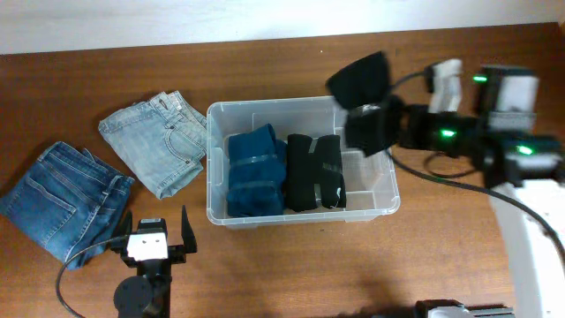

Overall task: Pack container
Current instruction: 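Lift the second black garment and carry it into the box, then lower the second black garment right of the first and release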

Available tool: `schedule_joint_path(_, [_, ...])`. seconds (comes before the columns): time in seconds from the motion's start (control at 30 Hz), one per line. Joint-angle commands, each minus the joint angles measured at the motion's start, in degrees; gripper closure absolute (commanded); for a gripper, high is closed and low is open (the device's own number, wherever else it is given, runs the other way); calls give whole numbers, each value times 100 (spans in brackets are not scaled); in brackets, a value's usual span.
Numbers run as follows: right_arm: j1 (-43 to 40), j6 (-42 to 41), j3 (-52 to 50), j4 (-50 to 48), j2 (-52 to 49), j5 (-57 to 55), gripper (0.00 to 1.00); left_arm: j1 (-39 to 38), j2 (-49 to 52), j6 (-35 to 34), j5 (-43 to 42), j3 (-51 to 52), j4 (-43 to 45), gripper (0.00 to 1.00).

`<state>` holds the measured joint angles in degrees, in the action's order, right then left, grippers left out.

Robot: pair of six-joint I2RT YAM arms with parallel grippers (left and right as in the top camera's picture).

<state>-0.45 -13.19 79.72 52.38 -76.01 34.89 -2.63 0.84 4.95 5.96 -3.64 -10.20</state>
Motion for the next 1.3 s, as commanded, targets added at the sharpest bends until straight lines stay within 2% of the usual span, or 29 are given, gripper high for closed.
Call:
schedule_joint_path(0.0, [553, -232, 85, -42, -308, -1130, 96, 33, -44, 52, -59, 55, 13, 1])
schedule_joint_path(0.23, [1220, -1281, 85, -24, -1156, -2057, 96, 33, -44, 52, -61, 55, 13, 0])
schedule_joint_path(0.57, [1394, -1314, 70, 273, -1993, -2417, 96, 33, -44, 52, -61, 55, 13, 1])
schedule_joint_path(0.8, [1394, -1366, 70, 485, -2090, -2983, 96, 33, -44, 52, -61, 55, 13, 0])
schedule_joint_path(0.93, [1394, -1123, 70, 581, -2090, -3010, 94, 33, -44, 52, -61, 55, 13, 1])
schedule_joint_path(1.0, [1394, -1106, 70, 636, -2090, -3058, 87, 33, -44, 52, -61, 55, 13, 1])
schedule_joint_path(1.03, [1394, -1088, 68, 654, -2090, -3073, 79, 33, -44, 52, -61, 55, 13, 1])
schedule_joint_path(1.1, [1394, -960, 70, 680, -2090, -3069, 55, 33, -44, 52, -61, 55, 13, 1])
schedule_joint_path(1.13, [1394, -953, 70, 708, -2090, -3088, 35, 33, -44, 52, -61, 55, 13, 0])
schedule_joint_path(1.2, [1394, -798, 70, 763, -2090, -3086, 22, 33, -44, 52, -61, 55, 13, 1])
schedule_joint_path(1.27, [1394, -529, 76, 798, -2090, -3091, 19, 33, -44, 52, -61, 55, 13, 0])
